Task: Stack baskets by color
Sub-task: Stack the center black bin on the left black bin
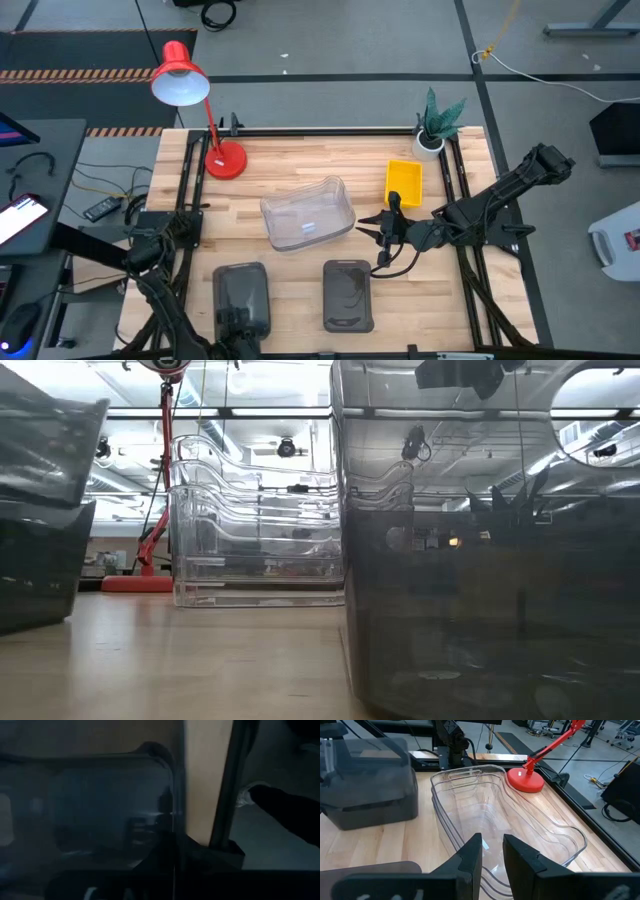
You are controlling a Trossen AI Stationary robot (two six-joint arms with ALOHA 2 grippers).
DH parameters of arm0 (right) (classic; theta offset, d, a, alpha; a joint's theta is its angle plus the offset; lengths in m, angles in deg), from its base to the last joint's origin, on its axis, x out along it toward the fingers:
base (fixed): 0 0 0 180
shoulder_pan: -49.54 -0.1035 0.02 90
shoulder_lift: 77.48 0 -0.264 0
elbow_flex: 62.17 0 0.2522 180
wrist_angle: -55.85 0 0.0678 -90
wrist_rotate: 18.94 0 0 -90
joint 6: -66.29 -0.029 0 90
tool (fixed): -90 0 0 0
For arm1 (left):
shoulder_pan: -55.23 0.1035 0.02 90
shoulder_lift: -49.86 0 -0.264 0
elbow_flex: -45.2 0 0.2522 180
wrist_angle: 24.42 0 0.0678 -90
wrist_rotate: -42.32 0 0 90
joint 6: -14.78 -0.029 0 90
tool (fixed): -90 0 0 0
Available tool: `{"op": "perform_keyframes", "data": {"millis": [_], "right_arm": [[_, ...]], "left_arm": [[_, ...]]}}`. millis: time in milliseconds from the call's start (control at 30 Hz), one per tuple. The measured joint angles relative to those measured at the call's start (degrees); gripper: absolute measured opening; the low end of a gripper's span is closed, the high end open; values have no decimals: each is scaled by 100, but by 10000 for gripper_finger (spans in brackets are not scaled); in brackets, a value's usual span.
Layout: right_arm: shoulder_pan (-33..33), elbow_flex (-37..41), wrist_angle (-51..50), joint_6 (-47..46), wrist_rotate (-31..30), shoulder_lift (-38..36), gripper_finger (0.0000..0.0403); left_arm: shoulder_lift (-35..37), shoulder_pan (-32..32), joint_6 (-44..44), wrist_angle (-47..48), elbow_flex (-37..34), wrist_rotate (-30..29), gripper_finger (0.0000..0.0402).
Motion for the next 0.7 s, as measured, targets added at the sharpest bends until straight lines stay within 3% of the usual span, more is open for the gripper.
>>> {"op": "perform_keyframes", "data": {"millis": [300, 567, 700], "right_arm": [[0, 0, -7, 0, 10, 0, 83], [-4, 0, -13, 45, 13, 0, 83], [-4, 0, -16, 48, 13, 0, 83]], "left_arm": [[0, 34, 352, -75, 0, 0, 37], [2, 168, 657, 329, 117, 415, 117], [2, 225, 644, 390, 160, 313, 151]]}}
